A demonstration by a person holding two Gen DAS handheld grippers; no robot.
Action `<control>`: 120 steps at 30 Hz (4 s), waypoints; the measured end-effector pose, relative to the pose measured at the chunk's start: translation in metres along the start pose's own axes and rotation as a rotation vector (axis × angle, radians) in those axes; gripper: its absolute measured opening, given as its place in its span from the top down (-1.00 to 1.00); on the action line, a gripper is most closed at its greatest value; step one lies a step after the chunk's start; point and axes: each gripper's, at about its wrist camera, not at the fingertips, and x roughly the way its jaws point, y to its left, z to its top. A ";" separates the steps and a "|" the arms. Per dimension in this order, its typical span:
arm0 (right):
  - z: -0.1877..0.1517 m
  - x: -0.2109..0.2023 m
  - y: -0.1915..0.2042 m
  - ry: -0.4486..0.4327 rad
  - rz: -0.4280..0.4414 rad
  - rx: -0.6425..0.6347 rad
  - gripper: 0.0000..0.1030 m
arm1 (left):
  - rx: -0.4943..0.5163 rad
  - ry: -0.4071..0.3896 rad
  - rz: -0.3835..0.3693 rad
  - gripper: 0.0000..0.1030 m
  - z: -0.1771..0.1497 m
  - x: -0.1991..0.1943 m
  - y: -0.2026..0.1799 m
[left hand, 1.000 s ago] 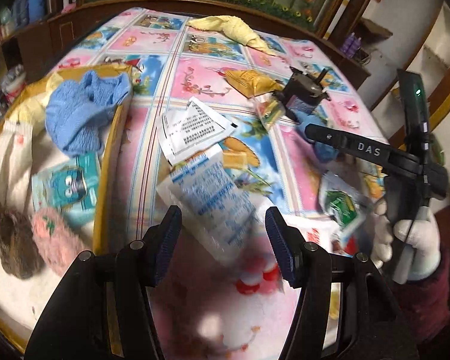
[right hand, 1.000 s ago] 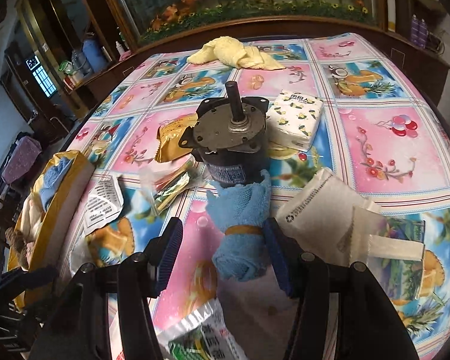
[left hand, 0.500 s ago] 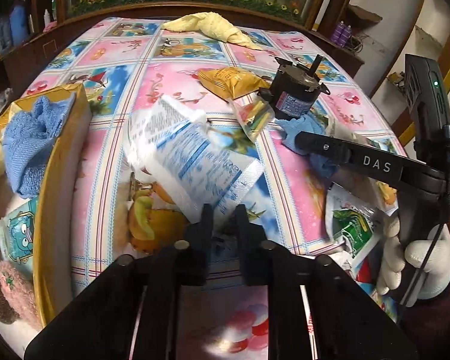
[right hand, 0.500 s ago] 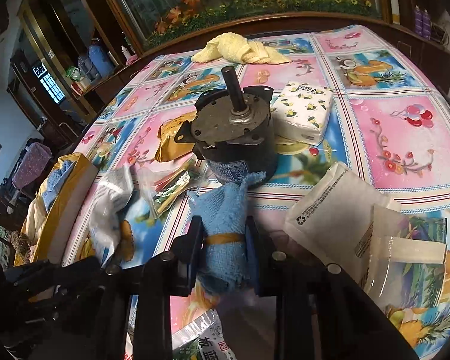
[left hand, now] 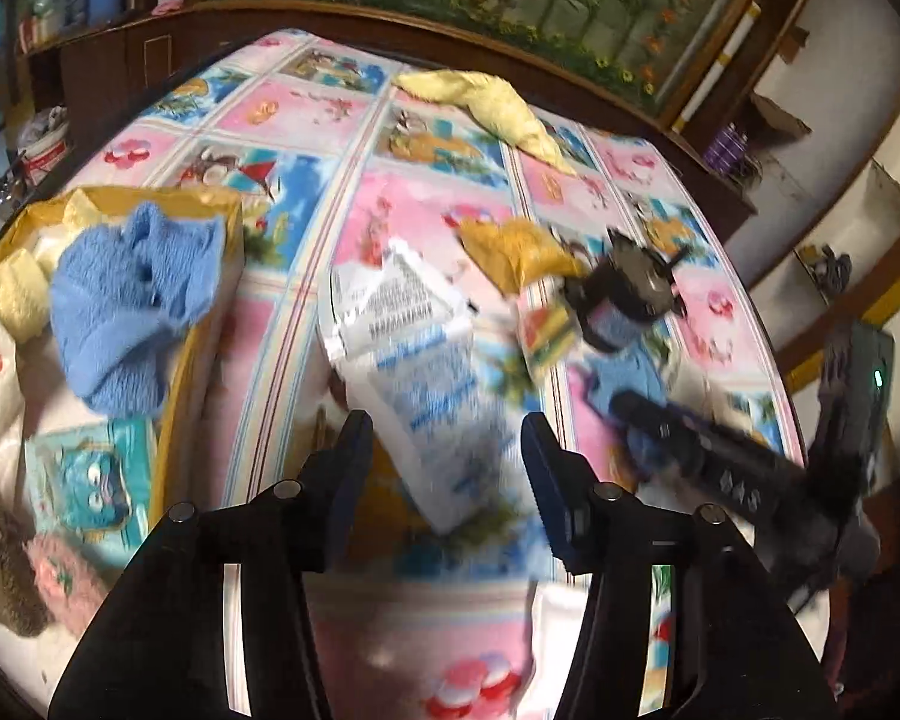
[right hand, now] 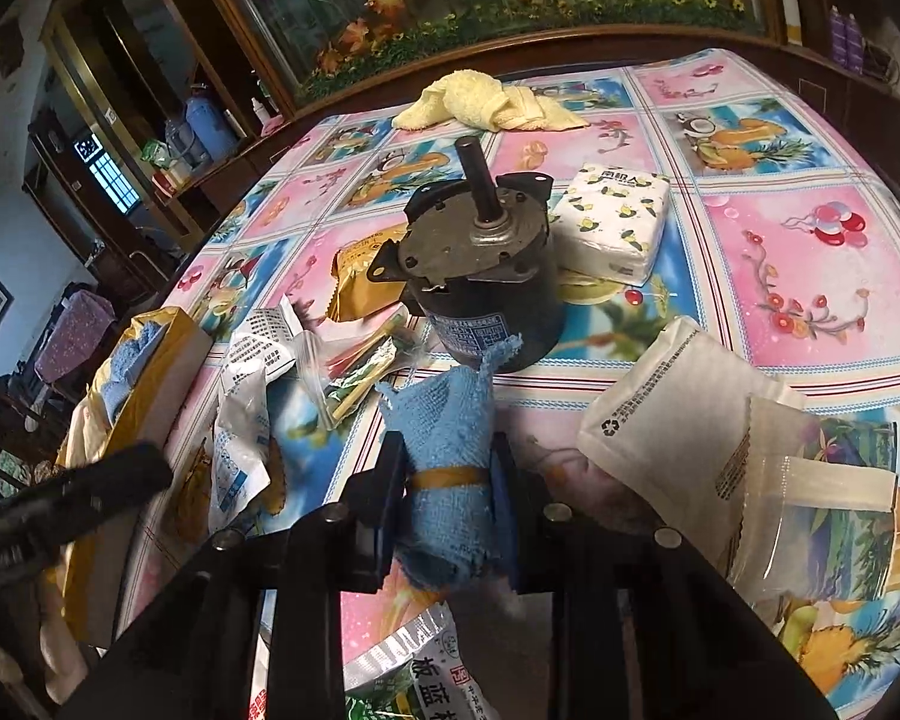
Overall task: Organize soft objects
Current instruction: 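Carry the packet and blue cloth over the box and open both tools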
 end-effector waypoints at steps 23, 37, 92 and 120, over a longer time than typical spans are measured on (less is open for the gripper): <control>-0.002 -0.004 0.003 -0.030 -0.001 -0.001 0.49 | 0.050 -0.003 -0.097 0.44 -0.010 -0.017 0.006; -0.005 -0.006 0.019 -0.037 -0.054 -0.055 0.49 | -0.018 -0.122 -0.100 0.58 -0.050 -0.136 0.099; -0.024 -0.029 0.004 -0.004 0.133 0.037 0.49 | 0.548 0.239 -0.138 0.48 -0.027 0.012 -0.019; -0.027 0.036 0.261 0.167 0.308 -0.372 0.50 | 0.019 -0.059 0.290 0.41 -0.085 -0.133 0.190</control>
